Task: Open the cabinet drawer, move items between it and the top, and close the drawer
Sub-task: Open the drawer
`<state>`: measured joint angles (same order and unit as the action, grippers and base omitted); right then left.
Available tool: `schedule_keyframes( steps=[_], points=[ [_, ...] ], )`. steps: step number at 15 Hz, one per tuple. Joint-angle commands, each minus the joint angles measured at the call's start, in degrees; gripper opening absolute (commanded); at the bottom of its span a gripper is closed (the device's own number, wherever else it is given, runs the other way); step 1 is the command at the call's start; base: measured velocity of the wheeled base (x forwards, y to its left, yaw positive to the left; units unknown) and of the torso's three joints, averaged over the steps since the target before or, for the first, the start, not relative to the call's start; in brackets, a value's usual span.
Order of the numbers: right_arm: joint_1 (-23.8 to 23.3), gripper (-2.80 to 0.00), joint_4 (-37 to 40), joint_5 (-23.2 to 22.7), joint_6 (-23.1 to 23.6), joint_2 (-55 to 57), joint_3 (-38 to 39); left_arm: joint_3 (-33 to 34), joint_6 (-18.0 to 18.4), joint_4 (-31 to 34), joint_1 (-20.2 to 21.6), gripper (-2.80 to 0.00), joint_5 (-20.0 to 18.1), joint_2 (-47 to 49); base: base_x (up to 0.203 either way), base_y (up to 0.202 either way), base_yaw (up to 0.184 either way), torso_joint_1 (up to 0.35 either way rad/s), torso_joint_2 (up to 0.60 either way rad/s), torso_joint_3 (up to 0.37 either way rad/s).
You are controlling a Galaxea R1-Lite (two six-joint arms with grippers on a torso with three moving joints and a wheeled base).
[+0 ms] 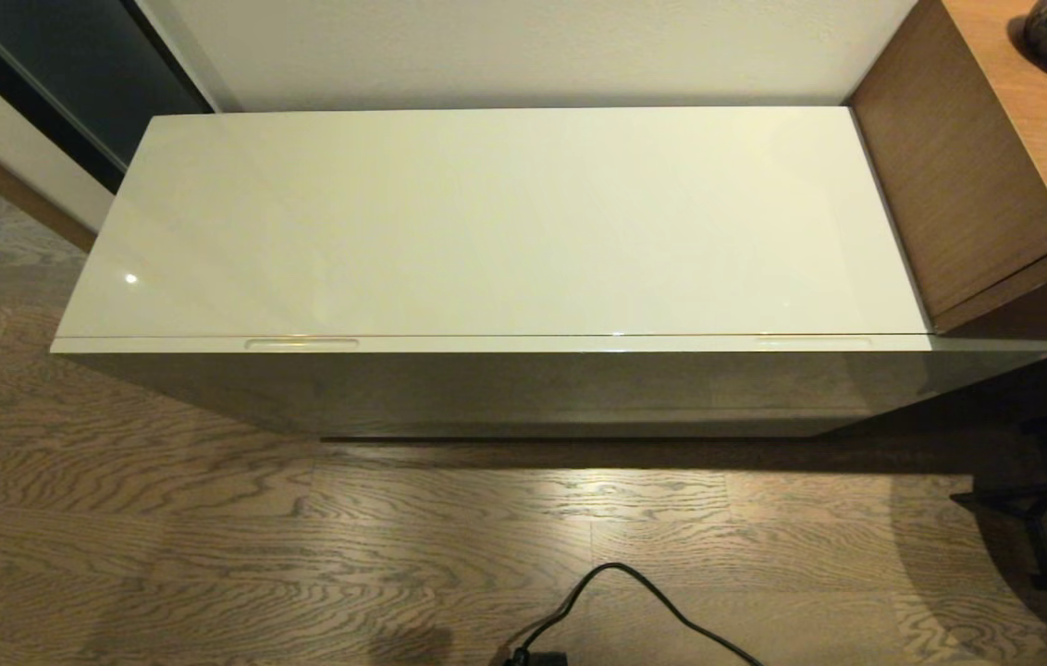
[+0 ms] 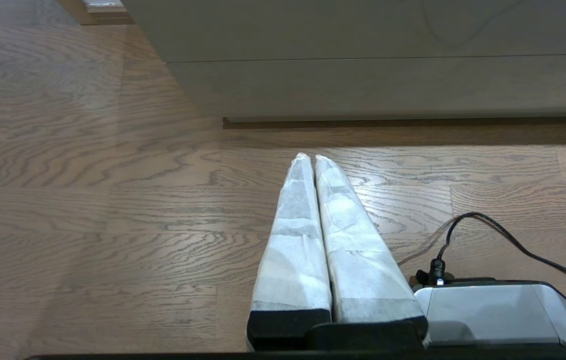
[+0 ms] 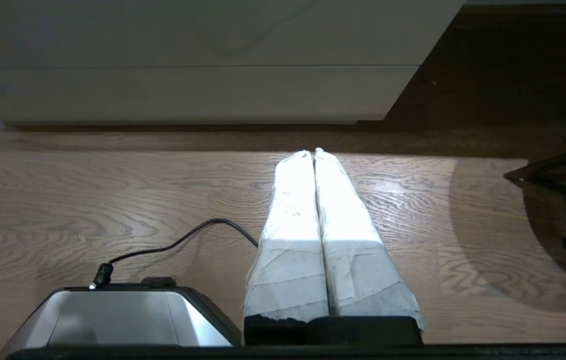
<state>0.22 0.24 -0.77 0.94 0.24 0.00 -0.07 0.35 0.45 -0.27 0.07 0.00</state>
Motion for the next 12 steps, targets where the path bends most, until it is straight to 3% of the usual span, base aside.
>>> schedule_keyframes(
  steps=[1, 10, 12],
  points=[
    [0.0, -2.8, 0.0, 0.0, 0.0, 0.1, 0.1, 0.0, 0.0, 0.0, 0.0, -2.8, 0.0, 0.1, 0.0, 0.0, 0.0, 0.0, 0.0, 0.0],
    [0.0, -2.8, 0.2, 0.4, 0.1, 0.1, 0.0, 0.0, 0.9, 0.2, 0.0, -2.8, 0.2, 0.1, 0.0, 0.0, 0.0, 0.0, 0.0, 0.0],
    [0.0, -2.8, 2.5, 0.6, 0.6, 0.1, -0.9, -0.2, 3.2, 0.7, 0.0, -2.8, 0.1, 0.1, 0.0, 0.0, 0.0, 0.0, 0.0, 0.0]
  ],
)
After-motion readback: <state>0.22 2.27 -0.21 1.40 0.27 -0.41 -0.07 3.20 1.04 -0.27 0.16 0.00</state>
